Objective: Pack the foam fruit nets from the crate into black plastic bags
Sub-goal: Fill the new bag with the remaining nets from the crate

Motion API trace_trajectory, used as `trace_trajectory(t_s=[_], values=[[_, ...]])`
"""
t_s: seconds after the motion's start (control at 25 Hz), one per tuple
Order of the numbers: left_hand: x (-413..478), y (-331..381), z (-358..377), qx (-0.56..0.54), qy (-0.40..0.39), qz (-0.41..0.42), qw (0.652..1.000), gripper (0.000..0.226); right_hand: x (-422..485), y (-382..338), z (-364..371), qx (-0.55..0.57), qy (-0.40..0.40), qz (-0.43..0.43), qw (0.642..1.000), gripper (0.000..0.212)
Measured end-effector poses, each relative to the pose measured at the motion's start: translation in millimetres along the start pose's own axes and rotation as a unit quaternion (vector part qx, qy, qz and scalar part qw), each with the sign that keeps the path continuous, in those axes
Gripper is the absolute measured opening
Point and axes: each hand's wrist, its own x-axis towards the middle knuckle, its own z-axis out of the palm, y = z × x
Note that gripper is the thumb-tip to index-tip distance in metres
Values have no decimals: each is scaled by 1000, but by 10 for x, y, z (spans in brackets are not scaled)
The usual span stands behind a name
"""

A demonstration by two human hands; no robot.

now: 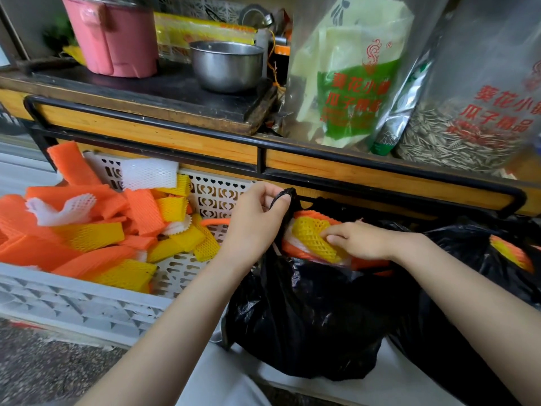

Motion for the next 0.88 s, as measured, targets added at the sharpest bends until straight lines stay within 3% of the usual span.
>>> trace_trajectory(t_s=[0.12, 0.24, 0.44, 0.64, 0.76, 0.88], values=[[9, -12, 9, 8, -1, 6, 1000, 13, 1, 47, 9, -15, -22, 5, 1000, 38], [12, -6, 9, -3, -5, 5, 1000, 10, -114, -13, -63, -23, 96, -26, 995, 36], [36, -35, -9, 43, -15, 38, 998, 7, -354, -236, -230, -34, 223, -47, 973, 30], [-23, -184, -353, 154, -21, 80, 985, 4, -465, -840, -460, 38, 412, -109, 904, 24], [64, -504, -845, 244, 3, 79, 966, 7, -316, -1366, -443, 54, 423, -170, 888, 22], [232, -911, -1384, 323, 27, 34, 946, 21, 117, -1816, -270, 45, 365, -203, 908, 24]])
